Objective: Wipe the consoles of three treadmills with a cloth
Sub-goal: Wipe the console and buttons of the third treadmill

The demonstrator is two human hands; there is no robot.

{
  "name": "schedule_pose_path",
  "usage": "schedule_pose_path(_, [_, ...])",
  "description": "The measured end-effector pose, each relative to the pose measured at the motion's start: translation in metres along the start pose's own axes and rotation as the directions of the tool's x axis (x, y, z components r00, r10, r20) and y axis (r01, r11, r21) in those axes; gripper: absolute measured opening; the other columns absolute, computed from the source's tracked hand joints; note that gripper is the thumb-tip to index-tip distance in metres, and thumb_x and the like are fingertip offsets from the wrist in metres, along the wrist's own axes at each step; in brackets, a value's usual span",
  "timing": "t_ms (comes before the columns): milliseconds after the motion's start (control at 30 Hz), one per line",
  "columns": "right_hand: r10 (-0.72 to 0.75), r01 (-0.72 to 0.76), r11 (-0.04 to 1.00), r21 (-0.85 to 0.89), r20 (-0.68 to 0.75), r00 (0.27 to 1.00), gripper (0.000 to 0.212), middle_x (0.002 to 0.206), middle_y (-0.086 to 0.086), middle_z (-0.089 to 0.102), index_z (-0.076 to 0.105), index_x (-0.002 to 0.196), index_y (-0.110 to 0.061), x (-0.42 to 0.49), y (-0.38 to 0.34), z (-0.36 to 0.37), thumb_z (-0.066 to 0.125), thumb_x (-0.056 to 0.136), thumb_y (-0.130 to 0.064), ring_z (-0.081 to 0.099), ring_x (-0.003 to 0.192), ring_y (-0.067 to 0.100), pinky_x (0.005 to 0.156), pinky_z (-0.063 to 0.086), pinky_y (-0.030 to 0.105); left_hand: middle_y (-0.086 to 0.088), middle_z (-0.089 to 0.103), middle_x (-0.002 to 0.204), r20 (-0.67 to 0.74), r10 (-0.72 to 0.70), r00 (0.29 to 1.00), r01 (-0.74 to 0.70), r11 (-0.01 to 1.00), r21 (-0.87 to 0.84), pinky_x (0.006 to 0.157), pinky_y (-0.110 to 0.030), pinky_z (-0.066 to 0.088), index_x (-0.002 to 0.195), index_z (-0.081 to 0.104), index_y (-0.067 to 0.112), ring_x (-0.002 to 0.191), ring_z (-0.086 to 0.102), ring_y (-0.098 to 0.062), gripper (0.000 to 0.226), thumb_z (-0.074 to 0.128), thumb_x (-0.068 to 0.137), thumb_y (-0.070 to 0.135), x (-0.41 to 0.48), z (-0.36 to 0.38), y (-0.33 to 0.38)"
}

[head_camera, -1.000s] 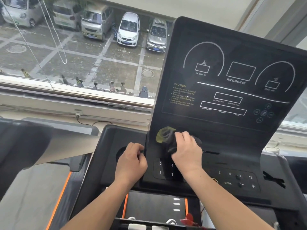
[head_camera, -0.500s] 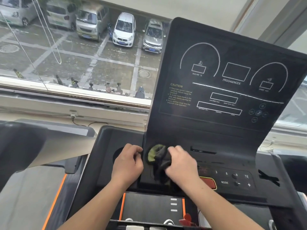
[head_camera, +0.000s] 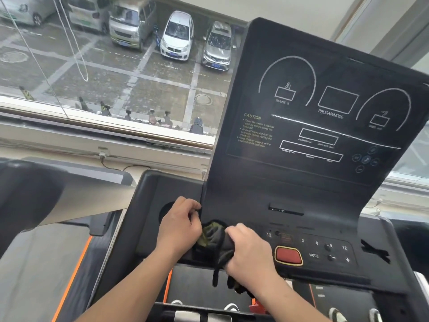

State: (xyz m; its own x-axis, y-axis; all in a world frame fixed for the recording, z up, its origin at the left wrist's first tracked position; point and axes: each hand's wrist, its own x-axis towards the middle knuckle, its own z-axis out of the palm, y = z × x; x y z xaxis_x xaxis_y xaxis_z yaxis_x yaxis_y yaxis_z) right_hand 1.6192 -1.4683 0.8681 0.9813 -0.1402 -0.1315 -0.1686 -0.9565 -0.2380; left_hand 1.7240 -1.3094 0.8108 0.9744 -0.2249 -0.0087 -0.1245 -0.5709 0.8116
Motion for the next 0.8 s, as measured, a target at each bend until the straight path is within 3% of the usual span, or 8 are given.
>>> schedule_pose_path(200, [0.083, -0.09, 0.993, -0.073, -0.097, 0.992, 0.03, 0.111, -0.003, 0.055, 0.056, 0.11, -0.024, 0.044, 0.009, -0.013, 0.062, 0.083, -0.035, 0.059, 0.113, 0.024, 0.074, 0.048, 0.038, 0.02, 0.056, 0.097, 0.004, -0.025, 1.0, 0.025, 1.0, -0.016, 0.071, -0.025, 0.047, 0.098, 0.066, 0.035, 0.08, 0.06, -0.008, 0.022, 0.06, 0.093, 0.015, 0.001, 0.0, 0.002])
schedule_pose_path(367, [-0.012, -0.036, 0.985, -0.17, -0.276, 0.961, 0.049, 0.097, 0.001, 0.053, 0.061, 0.105, -0.014, 0.082, 0.018, -0.031, 0.079, 0.06, -0.009, 0.06, 0.088, 0.027, 0.055, 0.039, 0.03, 0.02, 0.055, 0.095, 0.02, -0.03, 0.999, 0.031, 0.999, -0.034, 0.072, -0.026, 0.048, 0.097, 0.065, 0.036, 0.079, 0.06, -0.006, 0.022, 0.059, 0.092, 0.015, 0.001, -0.001, 0.002])
schedule_pose_path(467, [-0.034, -0.01, 0.995, -0.104, -0.412, 0.91, 0.048, 0.096, 0.002, 0.051, 0.059, 0.103, -0.013, 0.09, 0.019, -0.034, 0.078, 0.06, -0.003, 0.054, 0.084, 0.028, 0.059, 0.046, 0.034, 0.02, 0.055, 0.095, 0.013, -0.027, 1.0, 0.027, 0.999, -0.034, 0.072, -0.026, 0.05, 0.098, 0.065, 0.035, 0.08, 0.06, -0.006, 0.023, 0.059, 0.092, 0.015, 0.002, -0.001, 0.001])
schedule_pose_path(567, [-0.012, -0.021, 0.998, -0.066, -0.46, 0.888, 0.045, 0.098, 0.003, 0.049, 0.056, 0.102, -0.013, 0.092, 0.013, -0.032, 0.075, 0.064, -0.002, 0.051, 0.086, 0.028, 0.063, 0.051, 0.041, 0.02, 0.055, 0.096, 0.012, -0.025, 1.0, 0.026, 0.999, -0.032, 0.071, -0.025, 0.05, 0.098, 0.064, 0.035, 0.081, 0.06, -0.005, 0.022, 0.058, 0.092, 0.015, 0.001, -0.001, 0.0])
schedule_pose_path(700, [0.013, -0.038, 0.998, -0.048, -0.444, 0.896, 0.044, 0.096, 0.003, 0.052, 0.059, 0.102, -0.013, 0.092, 0.007, -0.022, 0.073, 0.062, -0.002, 0.053, 0.083, 0.028, 0.061, 0.052, 0.04, 0.019, 0.055, 0.096, 0.005, -0.017, 1.0, 0.017, 1.0, -0.025, 0.07, -0.028, 0.052, 0.096, 0.063, 0.036, 0.079, 0.06, -0.007, 0.022, 0.059, 0.091, 0.015, 0.001, 0.002, -0.002])
schedule_pose_path(800, [-0.01, -0.004, 0.998, -0.055, -0.262, 0.965, 0.047, 0.106, 0.001, 0.057, 0.062, 0.114, -0.016, 0.088, 0.001, -0.02, 0.072, 0.068, -0.01, 0.058, 0.096, 0.027, 0.072, 0.053, 0.036, 0.019, 0.055, 0.095, -0.011, -0.007, 1.0, 0.007, 1.0, -0.013, 0.071, -0.031, 0.052, 0.094, 0.063, 0.035, 0.08, 0.06, -0.007, 0.021, 0.06, 0.09, 0.015, 0.006, 0.001, -0.002])
